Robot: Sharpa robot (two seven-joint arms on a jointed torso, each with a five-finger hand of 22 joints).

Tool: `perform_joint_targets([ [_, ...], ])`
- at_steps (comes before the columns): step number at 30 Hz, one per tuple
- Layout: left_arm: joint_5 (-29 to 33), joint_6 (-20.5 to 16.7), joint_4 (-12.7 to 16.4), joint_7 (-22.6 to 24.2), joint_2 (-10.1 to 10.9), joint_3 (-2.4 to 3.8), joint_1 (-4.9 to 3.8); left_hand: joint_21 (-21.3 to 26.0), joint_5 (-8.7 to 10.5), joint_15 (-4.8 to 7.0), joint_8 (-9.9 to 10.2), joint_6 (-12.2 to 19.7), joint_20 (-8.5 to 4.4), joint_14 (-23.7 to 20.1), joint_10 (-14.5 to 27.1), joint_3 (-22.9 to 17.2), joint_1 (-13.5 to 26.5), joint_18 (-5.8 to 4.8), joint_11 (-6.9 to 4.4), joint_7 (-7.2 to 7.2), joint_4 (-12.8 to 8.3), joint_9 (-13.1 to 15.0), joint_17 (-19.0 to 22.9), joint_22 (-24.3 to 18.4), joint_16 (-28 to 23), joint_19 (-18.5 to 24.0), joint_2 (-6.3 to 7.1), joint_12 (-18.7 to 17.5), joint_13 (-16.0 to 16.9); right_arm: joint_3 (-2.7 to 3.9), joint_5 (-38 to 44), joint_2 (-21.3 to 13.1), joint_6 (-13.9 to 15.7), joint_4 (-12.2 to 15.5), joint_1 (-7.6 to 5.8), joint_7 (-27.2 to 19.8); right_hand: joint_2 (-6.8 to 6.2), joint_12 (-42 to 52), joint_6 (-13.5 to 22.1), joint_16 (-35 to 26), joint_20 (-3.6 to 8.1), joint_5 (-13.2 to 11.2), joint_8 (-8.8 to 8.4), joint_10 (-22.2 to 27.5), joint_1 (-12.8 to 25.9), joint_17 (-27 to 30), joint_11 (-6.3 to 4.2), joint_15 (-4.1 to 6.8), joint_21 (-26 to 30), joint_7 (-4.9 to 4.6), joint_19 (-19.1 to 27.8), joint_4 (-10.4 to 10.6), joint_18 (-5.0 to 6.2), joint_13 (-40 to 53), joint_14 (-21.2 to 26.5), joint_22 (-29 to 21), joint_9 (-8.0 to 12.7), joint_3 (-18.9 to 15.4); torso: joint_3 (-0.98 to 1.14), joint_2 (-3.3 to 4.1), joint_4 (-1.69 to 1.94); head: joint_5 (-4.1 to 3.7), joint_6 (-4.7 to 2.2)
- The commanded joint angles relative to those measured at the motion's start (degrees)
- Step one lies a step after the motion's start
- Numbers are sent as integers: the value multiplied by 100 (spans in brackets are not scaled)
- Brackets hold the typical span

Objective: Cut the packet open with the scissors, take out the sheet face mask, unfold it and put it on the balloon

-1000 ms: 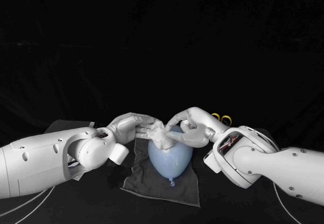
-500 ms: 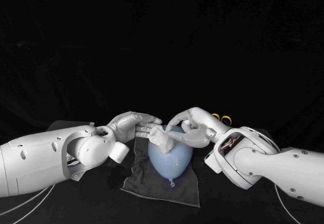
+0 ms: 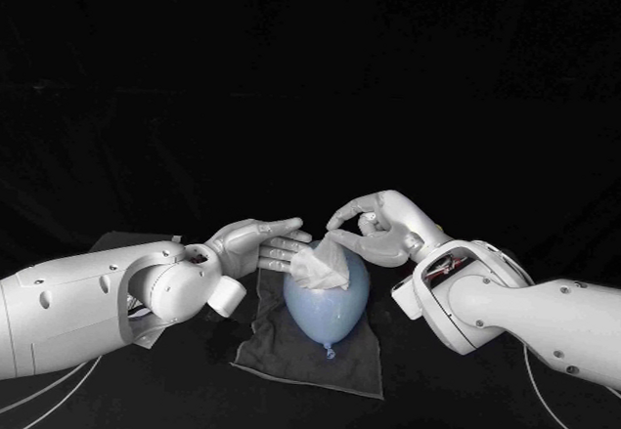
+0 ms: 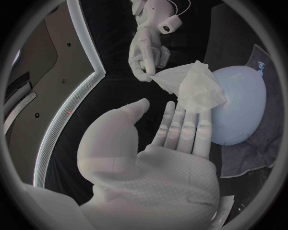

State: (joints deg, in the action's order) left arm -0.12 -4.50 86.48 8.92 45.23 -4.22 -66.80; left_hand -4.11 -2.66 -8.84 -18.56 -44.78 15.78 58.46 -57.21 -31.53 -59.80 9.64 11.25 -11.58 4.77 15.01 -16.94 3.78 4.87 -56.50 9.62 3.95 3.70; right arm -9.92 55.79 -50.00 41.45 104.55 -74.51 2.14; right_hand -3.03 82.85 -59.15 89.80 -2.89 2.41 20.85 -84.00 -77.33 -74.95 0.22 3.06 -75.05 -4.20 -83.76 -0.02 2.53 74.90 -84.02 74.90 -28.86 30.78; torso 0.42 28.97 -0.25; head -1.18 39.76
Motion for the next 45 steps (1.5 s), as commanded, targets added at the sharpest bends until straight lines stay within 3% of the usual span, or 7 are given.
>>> perform_joint_targets([
  [1, -342, -8, -7, -35, -6, 7, -10, 21, -15, -5, 35, 50, 12, -56, 65, 264, -154, 96, 13, -287, 60, -9, 1, -1, -32, 59, 119, 35, 9, 11, -176, 28, 176, -38, -18, -162, 63, 15, -38, 20, 18, 39, 36, -300, 13, -1505, -29, 48, -20, -12, -90, -1, 34, 1096, -598, 1129, -260, 23, -3, -1, 1, -1, -16],
  [7, -599, 8, -14, -106, -20, 6, -10, 13, -14, -13, 59, 86, 21, -99, 140, 687, -713, 96, 20, -283, 74, -13, -12, 1, -27, 92, 172, 91, 12, 22, -195, 43, 173, -64, -35, -169, 63, 15, -38, 20, 18, 39, 36, -300, 13, -1505, -29, 48, -20, -12, -90, -1, 34, 1096, -598, 1129, -260, 23, -3, 3, -1, 10, -22],
  [14, -781, -75, -4, -185, -25, 6, -8, -56, -19, 47, 80, 95, -44, 19, 114, 404, -2072, 107, -26, -247, -564, -23, -50, 25, 65, -12, -75, 195, 14, 39, -201, 28, 191, -64, -55, -179, 63, 15, -38, 20, 18, 39, 36, -300, 13, -1505, -29, 48, -20, -12, -90, -1, 34, 1096, -598, 1129, -260, 23, 3, -1, -2, 10, -31],
  [22, -864, -327, 17, -220, -33, 6, -7, -810, -19, 373, 64, -210, -781, 686, -218, -186, -3361, 0, -168, -175, -1631, -84, -197, 444, 492, -602, -451, 350, -7, 60, -196, -57, 209, 28, -69, -193, 65, 24, -31, 20, 20, 39, 46, -304, 21, -1505, -29, 50, -24, -13, -92, -12, 34, 1102, -598, 1130, -267, 44, 4, 0, -6, 5, -29],
  [28, -874, -443, 14, -207, -32, 6, -6, -1363, -16, 401, 117, -313, -1065, 846, -299, -292, -3423, -234, -183, -166, -1876, -166, -239, 870, 596, -390, -492, 340, -16, 72, -188, -114, 222, 57, -86, -197, 65, 24, -31, 20, 20, 39, 46, -304, 21, -1505, -29, 50, -24, -13, -92, -12, 34, 1102, -598, 1130, -267, 44, 4, 1, -5, -9, -26],
  [31, -876, -495, 17, -189, -31, 6, -6, -2328, -19, 386, 188, -355, -1379, 837, -285, -502, -3280, -584, -148, -190, -2063, -289, -295, 1669, 679, 290, -552, 290, -11, 77, -186, -144, 224, 69, -96, -200, 65, 24, -31, 20, 20, 39, 46, -304, 21, -1505, -29, 50, -24, -13, -92, -12, 34, 1102, -598, 1130, -267, 44, 4, 1, -4, -10, -25],
  [45, -787, -674, 64, -20, -2, 9, -6, -3201, -23, 458, 121, -320, -1477, 952, -357, -768, -3198, -530, -179, -202, -2110, -334, -442, 2325, 946, 601, -416, 392, 7, 92, -188, -304, 196, 80, -187, -254, 62, 21, -26, 20, 21, 39, 54, -303, 26, -1505, -29, 50, -31, -13, -95, -21, 32, 1101, -598, 1132, -273, 56, 3, -4, -3, -27, -30],
])
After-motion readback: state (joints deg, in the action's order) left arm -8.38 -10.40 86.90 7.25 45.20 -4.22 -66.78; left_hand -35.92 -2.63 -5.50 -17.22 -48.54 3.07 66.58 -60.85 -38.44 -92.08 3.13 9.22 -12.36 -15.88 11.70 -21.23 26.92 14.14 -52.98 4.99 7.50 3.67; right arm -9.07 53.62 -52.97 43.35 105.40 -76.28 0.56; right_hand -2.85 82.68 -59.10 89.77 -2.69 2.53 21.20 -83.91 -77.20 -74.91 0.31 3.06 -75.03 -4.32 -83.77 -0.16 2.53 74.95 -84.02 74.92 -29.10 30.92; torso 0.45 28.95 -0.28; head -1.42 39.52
